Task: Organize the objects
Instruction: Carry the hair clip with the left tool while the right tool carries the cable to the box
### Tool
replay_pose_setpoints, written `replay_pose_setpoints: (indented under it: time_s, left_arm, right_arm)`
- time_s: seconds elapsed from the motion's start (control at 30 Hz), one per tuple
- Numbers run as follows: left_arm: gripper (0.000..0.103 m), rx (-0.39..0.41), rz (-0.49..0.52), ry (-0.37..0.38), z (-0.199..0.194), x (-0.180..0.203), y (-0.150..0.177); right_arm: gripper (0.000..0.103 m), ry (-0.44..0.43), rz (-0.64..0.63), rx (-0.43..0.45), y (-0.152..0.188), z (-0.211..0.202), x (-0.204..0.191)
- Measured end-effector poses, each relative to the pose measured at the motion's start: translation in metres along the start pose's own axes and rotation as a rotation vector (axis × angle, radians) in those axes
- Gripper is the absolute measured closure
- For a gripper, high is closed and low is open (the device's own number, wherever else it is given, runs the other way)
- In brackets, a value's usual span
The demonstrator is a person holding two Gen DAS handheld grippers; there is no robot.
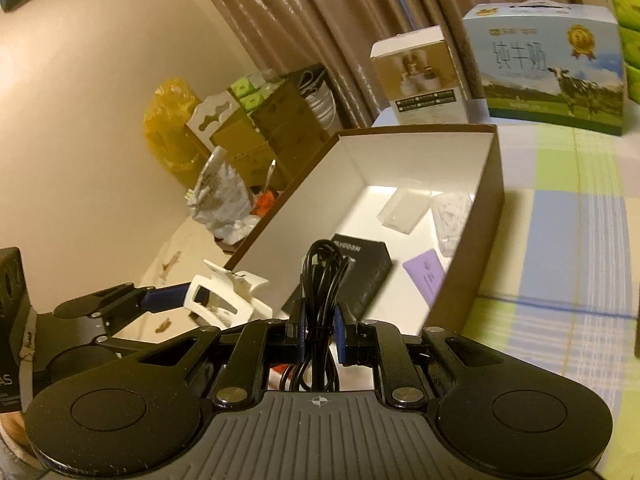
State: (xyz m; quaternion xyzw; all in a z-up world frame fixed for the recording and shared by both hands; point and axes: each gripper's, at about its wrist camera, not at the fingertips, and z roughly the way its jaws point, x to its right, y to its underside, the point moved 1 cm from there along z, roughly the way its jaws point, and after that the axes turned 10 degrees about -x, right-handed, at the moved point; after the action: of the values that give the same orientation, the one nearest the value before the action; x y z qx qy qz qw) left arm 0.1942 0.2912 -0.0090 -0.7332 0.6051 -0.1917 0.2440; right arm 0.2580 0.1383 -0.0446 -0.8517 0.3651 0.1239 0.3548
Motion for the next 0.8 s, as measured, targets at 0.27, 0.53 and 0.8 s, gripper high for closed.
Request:
replay_pose_setpoints:
  time_s: [0.27, 0.53, 0.8]
  left_arm:
    - [0.020, -0.035, -0.020, -0.006, 0.027, -0.030, -0.009]
    - [0.020, -0.076, -0.028, 0.006, 0.053, -0.047, -0.013]
    - [0.020, -0.103, -0.022, 0.028, 0.069, -0.051, -0.018]
  right_arm:
    - [0.092, 0.158, -0.120, -0.045, -0.012, 0.044, -0.008]
    - [0.092, 0.265, -0.206, -0.097, -0.015, 0.083, -0.004]
    - [0.091, 0.282, -0.189, -0.079, -0.027, 0.090, 0.009]
